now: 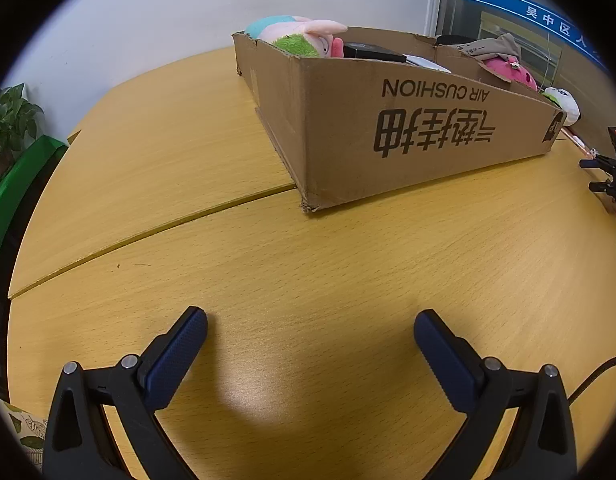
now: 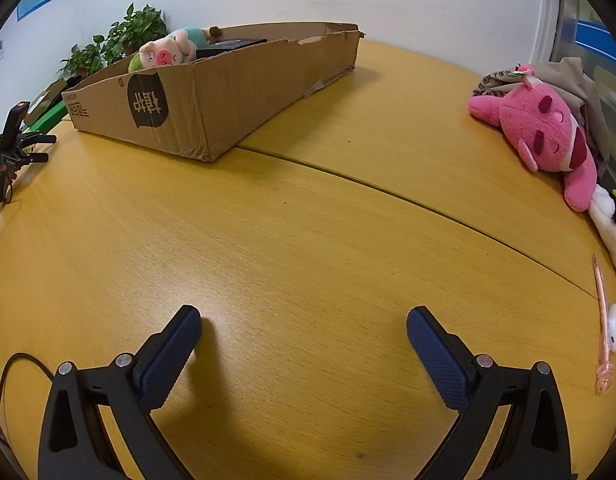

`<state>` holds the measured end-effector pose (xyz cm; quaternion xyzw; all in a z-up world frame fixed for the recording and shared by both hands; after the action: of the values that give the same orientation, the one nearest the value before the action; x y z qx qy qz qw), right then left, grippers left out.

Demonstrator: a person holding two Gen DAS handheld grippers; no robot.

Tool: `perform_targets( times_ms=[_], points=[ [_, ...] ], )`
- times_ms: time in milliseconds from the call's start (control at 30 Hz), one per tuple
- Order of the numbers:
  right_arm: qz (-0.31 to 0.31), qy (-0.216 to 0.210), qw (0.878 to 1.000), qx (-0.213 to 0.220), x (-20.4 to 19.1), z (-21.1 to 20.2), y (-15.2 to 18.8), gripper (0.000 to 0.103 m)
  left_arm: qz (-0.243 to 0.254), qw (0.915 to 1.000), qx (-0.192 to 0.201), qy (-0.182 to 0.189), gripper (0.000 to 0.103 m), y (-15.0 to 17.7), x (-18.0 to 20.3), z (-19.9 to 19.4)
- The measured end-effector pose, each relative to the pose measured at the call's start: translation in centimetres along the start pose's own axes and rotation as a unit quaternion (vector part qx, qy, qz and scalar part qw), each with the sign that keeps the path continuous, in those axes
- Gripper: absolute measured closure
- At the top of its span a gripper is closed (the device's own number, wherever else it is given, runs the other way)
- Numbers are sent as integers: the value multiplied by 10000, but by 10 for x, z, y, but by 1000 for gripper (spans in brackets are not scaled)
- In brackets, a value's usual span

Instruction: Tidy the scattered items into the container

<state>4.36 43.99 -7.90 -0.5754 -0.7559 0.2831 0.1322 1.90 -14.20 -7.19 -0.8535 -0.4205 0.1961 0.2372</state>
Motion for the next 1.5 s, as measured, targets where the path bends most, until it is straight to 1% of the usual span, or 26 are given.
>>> perform_targets(
  times_ms=[400, 567, 733, 1500],
  points=[
    [83, 15, 10000, -16, -14, 15, -10, 0, 29, 10000, -5, -3, 0, -2, 3, 0],
    [-96, -113, 9999, -48, -36, 24, -18, 0, 173, 9998, 16, 90, 0, -6, 14, 0],
    [-251, -217, 9994, -70, -55, 28, -18, 0, 86, 10000, 0, 26, 0, -9, 21, 1],
    [-259, -238, 9993, -79, -55, 28, -15, 0, 75, 10000, 2, 24, 0, -9, 22, 1]
  ],
)
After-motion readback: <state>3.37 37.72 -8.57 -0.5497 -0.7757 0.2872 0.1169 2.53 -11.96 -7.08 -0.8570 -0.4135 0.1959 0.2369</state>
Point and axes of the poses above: each gripper's, at about its wrist camera, not at the fingertips, and z roughly the way its jaws point, x to its right, y to its underside, the point moved 1 cm from there along z, roughly the way its jaws point, and after that the axes turned 14 degrees about z, right-handed, at the moved point
